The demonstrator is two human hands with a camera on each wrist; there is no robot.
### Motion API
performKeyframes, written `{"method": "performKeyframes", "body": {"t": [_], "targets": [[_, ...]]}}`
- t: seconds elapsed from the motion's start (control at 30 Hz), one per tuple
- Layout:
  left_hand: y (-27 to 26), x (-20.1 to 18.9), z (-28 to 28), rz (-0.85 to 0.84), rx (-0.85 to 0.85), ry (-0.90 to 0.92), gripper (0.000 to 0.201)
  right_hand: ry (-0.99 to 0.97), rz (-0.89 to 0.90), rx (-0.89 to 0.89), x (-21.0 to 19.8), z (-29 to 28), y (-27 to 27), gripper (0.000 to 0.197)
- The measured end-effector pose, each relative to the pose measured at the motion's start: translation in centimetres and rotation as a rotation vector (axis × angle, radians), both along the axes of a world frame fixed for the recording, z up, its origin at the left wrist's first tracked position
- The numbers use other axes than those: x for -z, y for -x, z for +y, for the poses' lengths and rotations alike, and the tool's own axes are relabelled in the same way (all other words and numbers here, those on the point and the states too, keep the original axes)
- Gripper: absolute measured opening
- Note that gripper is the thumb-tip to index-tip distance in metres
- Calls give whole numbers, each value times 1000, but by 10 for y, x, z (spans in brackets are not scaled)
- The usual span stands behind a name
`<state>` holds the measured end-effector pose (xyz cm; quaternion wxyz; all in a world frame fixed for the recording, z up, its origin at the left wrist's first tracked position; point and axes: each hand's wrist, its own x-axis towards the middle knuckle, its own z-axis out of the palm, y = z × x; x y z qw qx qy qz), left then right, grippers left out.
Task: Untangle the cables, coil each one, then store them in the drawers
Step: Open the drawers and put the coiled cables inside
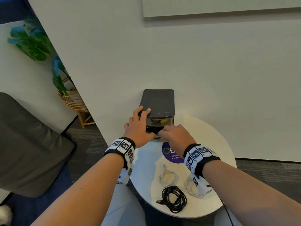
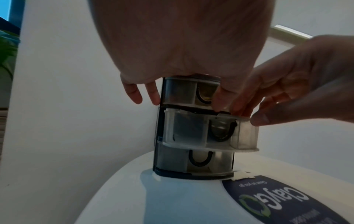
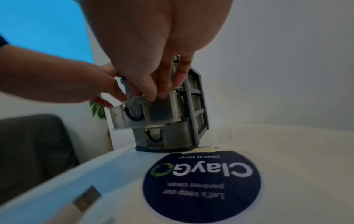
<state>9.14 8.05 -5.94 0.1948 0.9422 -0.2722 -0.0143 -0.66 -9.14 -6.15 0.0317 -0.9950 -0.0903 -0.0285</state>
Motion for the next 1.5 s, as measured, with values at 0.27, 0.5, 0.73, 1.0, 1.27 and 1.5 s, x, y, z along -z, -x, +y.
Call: {"method": "performKeyframes", "body": {"t": [0.27, 0.5, 0.73, 1.0, 1.27, 1.5], "targets": [[-1, 7, -5, -49, -40, 27, 92, 67, 8, 23, 0, -4, -3, 47], [1, 4, -8, -86, -68, -15, 87, 148, 17, 39, -7, 2, -5, 49], [3, 4, -12, -104, -79, -49, 87, 80, 35, -21, -8, -4, 1, 59], [1, 5, -7, -104, -41, -31, 82, 66, -36, 2, 0, -3, -3, 29], [1, 2, 1, -124, 27, -35, 92, -157, -268, 253, -21, -13, -5, 96], [-4, 3, 4, -107, 65, -49, 108, -39, -107, 211, -12, -27, -28, 90]]}}
